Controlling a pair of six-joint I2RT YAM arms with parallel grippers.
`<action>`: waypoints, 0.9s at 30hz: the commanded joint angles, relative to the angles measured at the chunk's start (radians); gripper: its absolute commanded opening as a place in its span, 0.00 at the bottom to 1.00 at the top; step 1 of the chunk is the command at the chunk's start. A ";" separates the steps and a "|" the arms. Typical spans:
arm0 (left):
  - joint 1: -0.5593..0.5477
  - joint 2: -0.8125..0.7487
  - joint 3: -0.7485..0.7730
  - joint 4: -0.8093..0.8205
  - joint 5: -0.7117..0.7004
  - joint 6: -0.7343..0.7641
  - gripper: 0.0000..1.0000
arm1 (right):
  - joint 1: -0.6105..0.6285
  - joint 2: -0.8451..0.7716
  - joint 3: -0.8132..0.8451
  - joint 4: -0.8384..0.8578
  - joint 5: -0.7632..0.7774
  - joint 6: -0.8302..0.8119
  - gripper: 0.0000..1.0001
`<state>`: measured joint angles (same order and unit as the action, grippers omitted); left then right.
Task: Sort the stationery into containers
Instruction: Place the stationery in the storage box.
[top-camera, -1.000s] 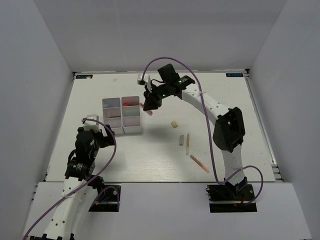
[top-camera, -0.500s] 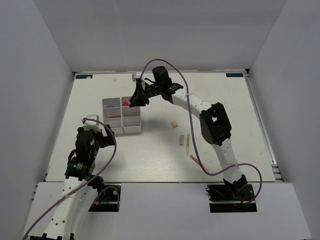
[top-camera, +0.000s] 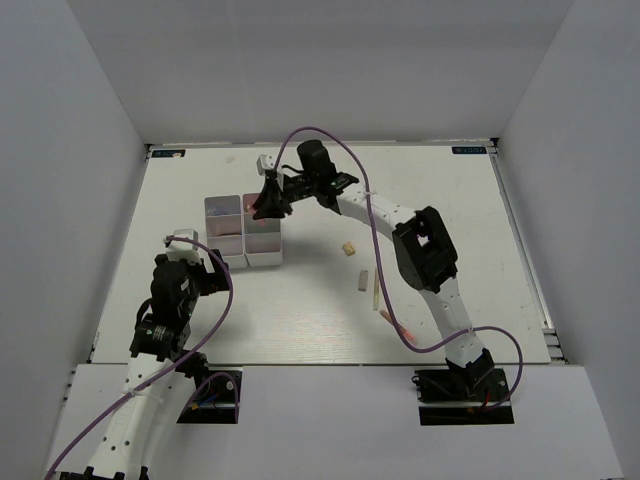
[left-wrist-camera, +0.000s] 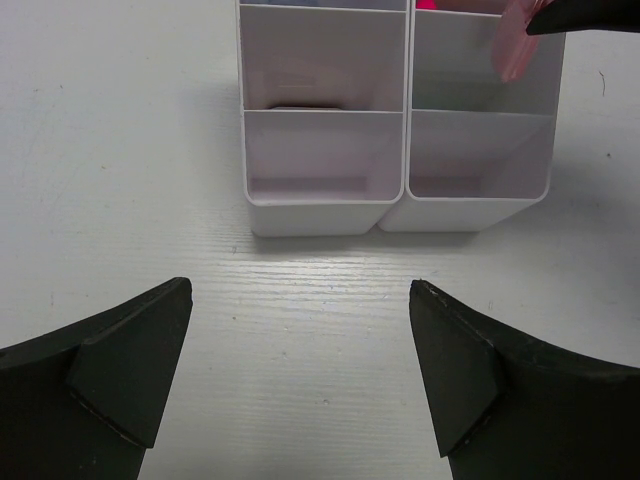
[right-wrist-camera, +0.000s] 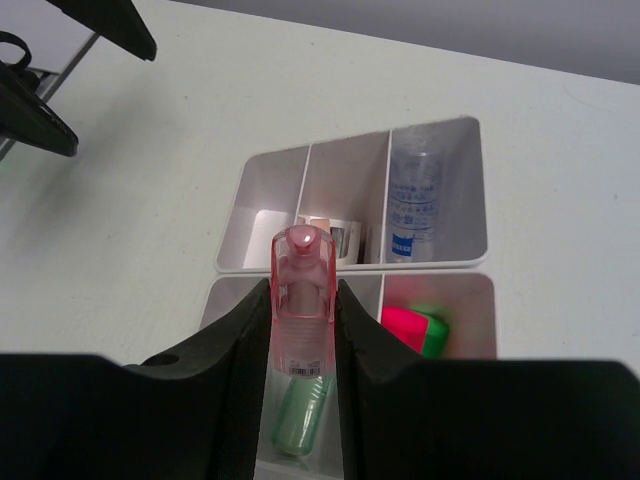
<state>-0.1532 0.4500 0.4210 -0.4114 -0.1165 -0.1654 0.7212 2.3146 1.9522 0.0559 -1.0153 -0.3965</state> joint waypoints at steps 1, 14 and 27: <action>-0.002 -0.002 0.013 -0.006 -0.003 0.003 1.00 | -0.002 0.003 0.010 0.044 0.021 -0.041 0.31; -0.003 -0.005 0.013 -0.006 -0.006 0.004 1.00 | -0.008 0.005 -0.012 0.027 0.106 -0.050 0.42; -0.022 0.167 0.089 0.066 0.528 -0.068 0.00 | -0.028 -0.315 0.074 -0.596 0.733 0.156 0.05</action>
<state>-0.1570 0.4881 0.4091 -0.3634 0.0990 -0.2012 0.7116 2.2200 1.9507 -0.2272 -0.5381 -0.2668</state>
